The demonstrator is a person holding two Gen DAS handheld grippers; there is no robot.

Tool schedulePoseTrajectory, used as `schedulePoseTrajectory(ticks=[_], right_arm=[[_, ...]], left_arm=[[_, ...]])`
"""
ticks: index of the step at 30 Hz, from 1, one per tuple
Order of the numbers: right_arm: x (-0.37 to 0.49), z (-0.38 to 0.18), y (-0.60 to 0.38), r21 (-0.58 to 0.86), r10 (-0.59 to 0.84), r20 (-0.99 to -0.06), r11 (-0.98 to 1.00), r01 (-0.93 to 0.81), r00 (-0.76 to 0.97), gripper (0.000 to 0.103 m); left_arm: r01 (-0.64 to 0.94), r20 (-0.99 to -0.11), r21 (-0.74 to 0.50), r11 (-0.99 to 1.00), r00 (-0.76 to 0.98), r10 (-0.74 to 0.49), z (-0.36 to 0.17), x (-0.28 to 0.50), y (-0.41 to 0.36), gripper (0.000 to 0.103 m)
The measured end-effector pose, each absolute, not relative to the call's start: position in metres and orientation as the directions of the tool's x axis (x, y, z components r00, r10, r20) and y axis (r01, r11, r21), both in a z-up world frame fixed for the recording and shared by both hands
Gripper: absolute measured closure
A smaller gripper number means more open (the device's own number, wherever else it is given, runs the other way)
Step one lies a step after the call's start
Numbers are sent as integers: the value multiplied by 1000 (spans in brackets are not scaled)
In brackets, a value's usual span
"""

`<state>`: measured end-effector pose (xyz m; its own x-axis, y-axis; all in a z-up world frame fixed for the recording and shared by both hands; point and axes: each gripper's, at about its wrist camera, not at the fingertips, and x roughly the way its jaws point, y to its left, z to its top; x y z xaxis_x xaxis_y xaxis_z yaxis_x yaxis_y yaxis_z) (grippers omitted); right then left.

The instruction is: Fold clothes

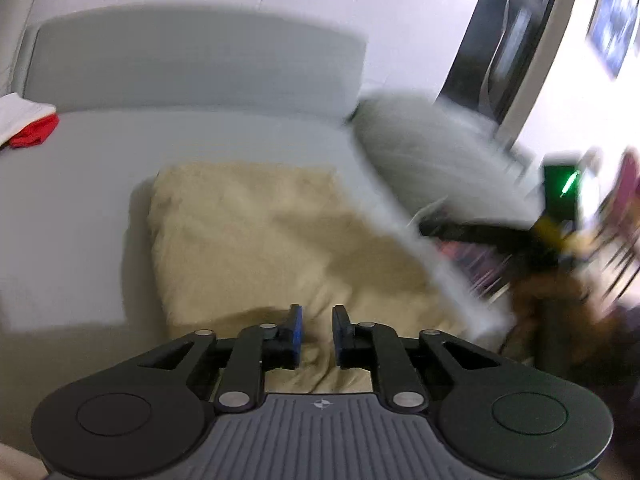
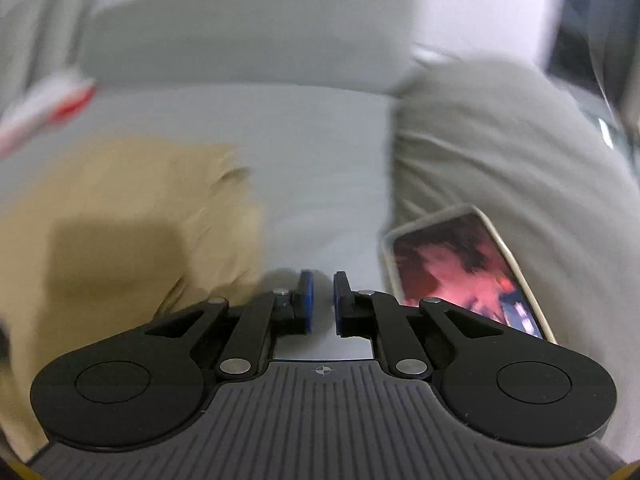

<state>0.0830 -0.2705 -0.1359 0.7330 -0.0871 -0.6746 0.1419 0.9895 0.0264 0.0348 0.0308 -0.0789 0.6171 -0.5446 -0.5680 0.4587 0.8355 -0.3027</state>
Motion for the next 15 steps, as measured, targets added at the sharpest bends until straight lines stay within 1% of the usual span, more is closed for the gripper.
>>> schedulePoseTrajectory(ticks=[1, 2, 3, 4, 5, 6, 7, 8, 9, 10, 12, 15], right_arm=[[82, -129, -279, 98, -66, -654, 980, 171, 753, 92], [81, -123, -281, 129, -52, -633, 977, 172, 772, 92], [80, -118, -283, 161, -39, -612, 972, 172, 790, 89], [80, -112, -284, 190, -25, -590, 967, 169, 807, 86], [83, -107, -283, 210, -5, -576, 966, 154, 817, 86], [86, -101, -280, 229, 17, -562, 964, 136, 827, 85], [91, -97, -275, 244, 50, -549, 964, 103, 834, 84], [95, -95, -270, 242, 78, -543, 968, 67, 836, 84], [99, -94, -265, 240, 105, -536, 970, 32, 837, 84], [103, -93, -259, 237, 133, -530, 971, -4, 838, 84], [114, -93, -244, 219, 191, -526, 972, -85, 829, 82], [125, -100, -216, 228, 315, -544, 948, -224, 778, 82]], left_arm=[[464, -527, -328, 823, 633, -567, -67, 34, 38, 78], [470, -484, -352, 809, 649, -588, -56, 34, 45, 73], [461, -479, -356, 813, 657, -583, -53, 41, 48, 73], [441, -503, -344, 829, 659, -559, -57, 53, 50, 75], [420, -527, -332, 845, 660, -535, -62, 65, 51, 86], [404, -556, -340, 849, 642, -528, -72, 78, 52, 89], [391, -588, -365, 845, 607, -535, -87, 91, 52, 96], [389, -608, -387, 836, 573, -549, -102, 100, 51, 99], [396, -620, -408, 823, 541, -568, -118, 104, 49, 99], [412, -622, -388, 825, 543, -564, -126, 104, 44, 98], [447, -627, -313, 838, 566, -536, -124, 100, 33, 98], [451, -623, -320, 833, 563, -544, -127, 99, 34, 98]])
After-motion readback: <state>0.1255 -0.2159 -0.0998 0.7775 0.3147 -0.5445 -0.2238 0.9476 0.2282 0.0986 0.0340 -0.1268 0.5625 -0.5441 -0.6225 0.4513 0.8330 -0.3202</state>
